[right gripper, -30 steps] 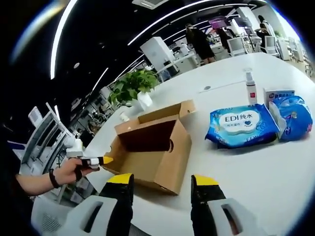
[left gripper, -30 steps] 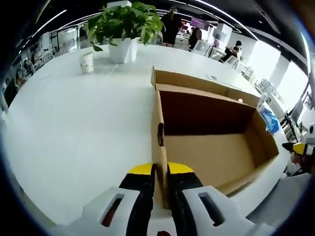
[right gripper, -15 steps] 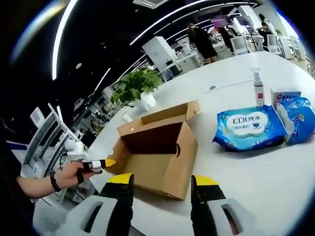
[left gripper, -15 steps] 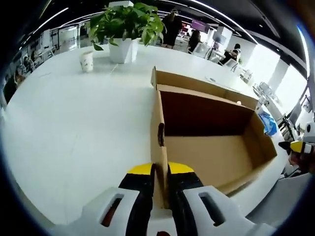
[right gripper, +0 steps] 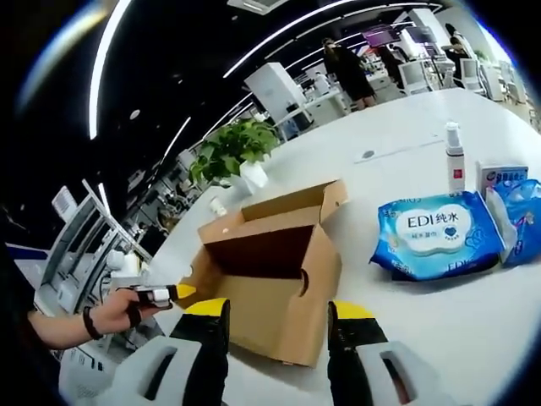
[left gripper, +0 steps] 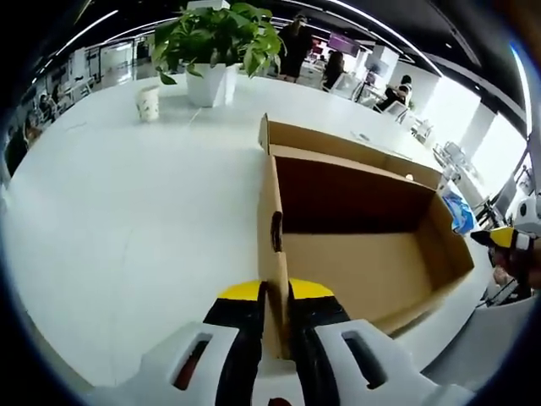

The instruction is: Operate the shoe box by opening the lid, removing the specified soft item, and placing it in the target area until the item is outside and the box remains undamaged.

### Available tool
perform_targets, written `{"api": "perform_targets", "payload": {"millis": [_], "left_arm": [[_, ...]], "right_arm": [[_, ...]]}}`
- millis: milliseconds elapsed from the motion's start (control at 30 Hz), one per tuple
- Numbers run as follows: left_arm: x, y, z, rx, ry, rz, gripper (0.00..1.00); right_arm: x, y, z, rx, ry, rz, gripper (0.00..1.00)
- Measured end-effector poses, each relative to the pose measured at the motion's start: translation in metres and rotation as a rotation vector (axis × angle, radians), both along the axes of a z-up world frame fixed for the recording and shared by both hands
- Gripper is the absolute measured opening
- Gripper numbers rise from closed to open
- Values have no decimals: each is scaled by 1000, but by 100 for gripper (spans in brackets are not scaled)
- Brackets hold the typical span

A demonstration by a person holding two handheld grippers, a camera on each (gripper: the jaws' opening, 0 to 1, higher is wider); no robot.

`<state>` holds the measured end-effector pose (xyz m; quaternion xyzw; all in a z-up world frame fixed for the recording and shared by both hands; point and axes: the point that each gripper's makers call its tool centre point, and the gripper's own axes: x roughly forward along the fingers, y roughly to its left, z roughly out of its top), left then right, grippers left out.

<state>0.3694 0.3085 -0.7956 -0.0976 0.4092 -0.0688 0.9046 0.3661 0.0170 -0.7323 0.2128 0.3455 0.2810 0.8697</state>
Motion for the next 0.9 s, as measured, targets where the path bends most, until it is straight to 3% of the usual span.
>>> {"api": "perform_targets", "payload": {"millis": [900], "left_arm": [[-1,-2,-1,4,16,-17,8]], "right_arm": [[73,6,8,46,-33,-10,44]]}}
